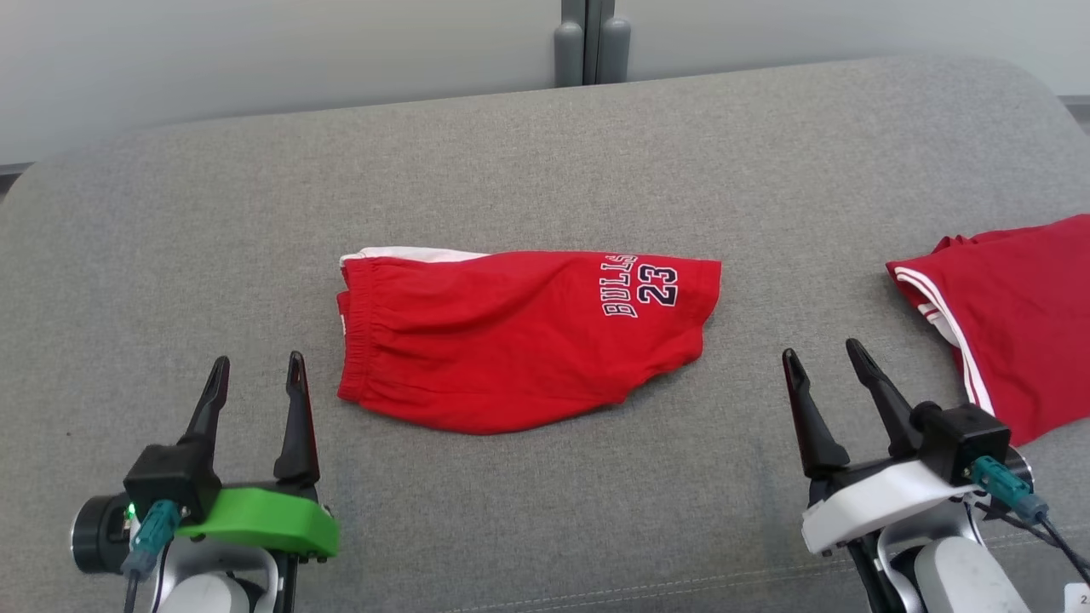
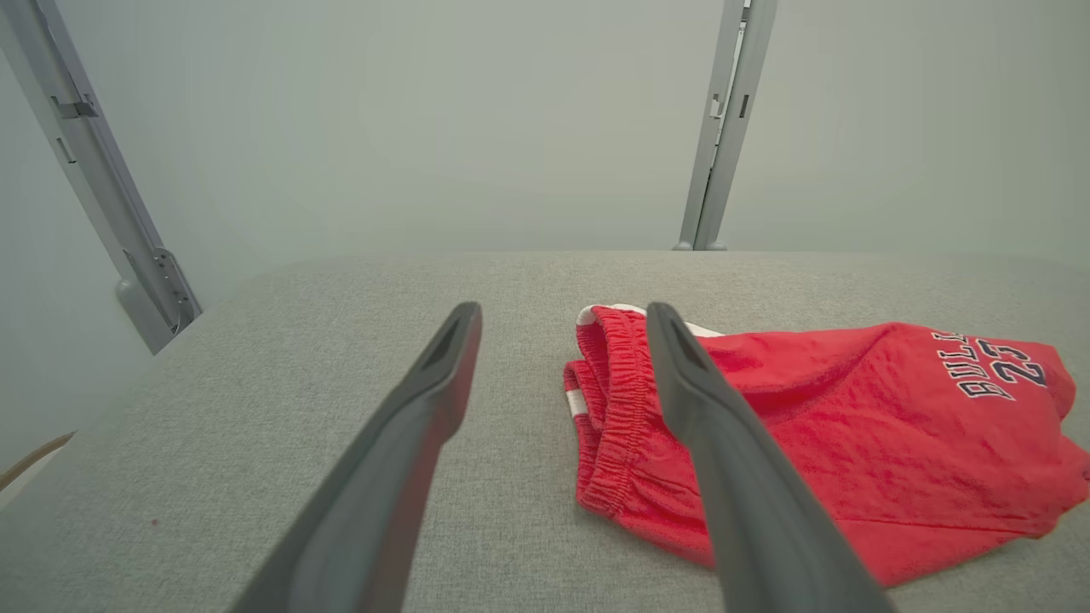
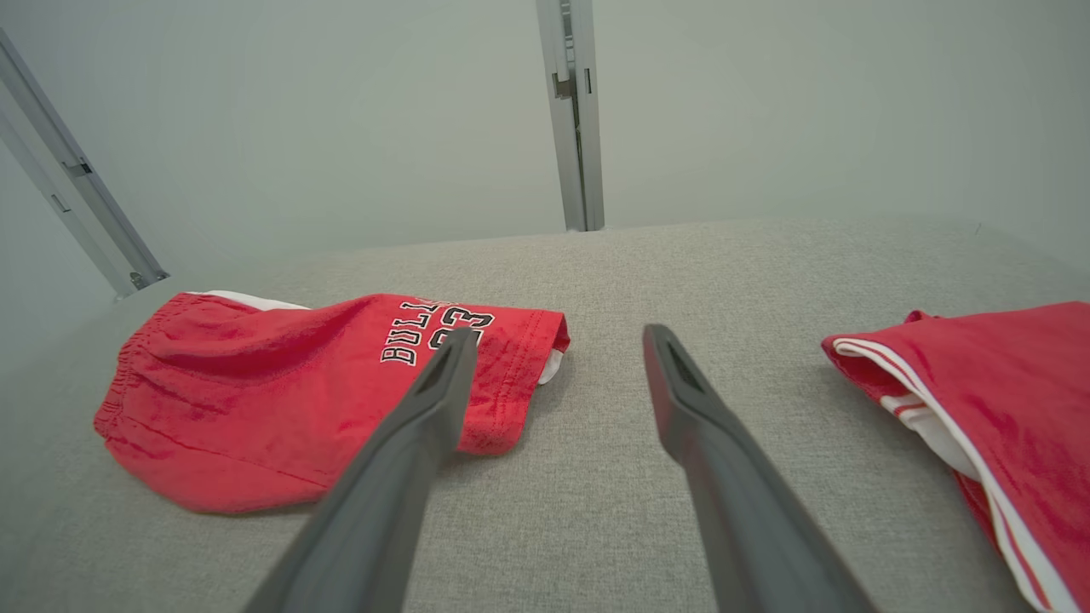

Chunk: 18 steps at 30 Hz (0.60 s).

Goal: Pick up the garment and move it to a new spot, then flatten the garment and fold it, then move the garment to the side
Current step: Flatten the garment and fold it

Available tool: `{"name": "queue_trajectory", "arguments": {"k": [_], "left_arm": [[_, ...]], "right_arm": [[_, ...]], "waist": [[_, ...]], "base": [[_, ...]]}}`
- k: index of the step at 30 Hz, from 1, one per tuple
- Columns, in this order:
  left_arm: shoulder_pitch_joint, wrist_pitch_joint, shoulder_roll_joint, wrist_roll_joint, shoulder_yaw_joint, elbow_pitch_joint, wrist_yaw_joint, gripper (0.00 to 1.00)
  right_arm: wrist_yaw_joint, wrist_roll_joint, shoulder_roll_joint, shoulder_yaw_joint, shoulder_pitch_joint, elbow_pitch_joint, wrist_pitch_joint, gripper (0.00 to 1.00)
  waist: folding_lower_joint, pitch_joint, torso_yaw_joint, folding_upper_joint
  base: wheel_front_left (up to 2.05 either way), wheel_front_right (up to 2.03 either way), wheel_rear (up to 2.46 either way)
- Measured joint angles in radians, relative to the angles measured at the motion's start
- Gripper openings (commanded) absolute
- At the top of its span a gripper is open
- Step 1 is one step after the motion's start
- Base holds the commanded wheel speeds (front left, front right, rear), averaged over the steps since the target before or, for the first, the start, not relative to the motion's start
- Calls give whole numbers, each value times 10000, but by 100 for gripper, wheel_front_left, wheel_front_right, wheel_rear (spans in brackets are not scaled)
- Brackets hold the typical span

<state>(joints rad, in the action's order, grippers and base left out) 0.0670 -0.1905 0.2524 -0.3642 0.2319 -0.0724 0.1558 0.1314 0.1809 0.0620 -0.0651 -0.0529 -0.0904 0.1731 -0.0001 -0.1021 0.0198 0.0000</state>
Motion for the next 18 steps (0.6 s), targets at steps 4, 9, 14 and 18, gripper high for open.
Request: {"name": "queue_trajectory", "arguments": {"k": [4,9,14,18], "left_arm": [[785,378,-50,-198,180,-272,-351,100],[2202,1068,-176,-355,512,-1012,-867,100],[3747,1753,-263,-656,681,-2180,-1392,100],[4863,2276,-382,-857,805,-3166,-1825,100]], "right_arm": [[0,510,366,-54,-551,-184,-102,100],[0,811,884,-203,-1698,-696,44,100],[0,1279,1193,-872,-3053,-1685,128,100],[0,1801,1544,-1670,-4042,-2594,134,100]], "waist": [[0,-285,-54,0],[0,-825,-100,0],[1,-1531,-105,0],[2,-2145,-112,0]], "base": [[0,0,0],[0,0,0],[0,0,0],[0,0,0]]}}
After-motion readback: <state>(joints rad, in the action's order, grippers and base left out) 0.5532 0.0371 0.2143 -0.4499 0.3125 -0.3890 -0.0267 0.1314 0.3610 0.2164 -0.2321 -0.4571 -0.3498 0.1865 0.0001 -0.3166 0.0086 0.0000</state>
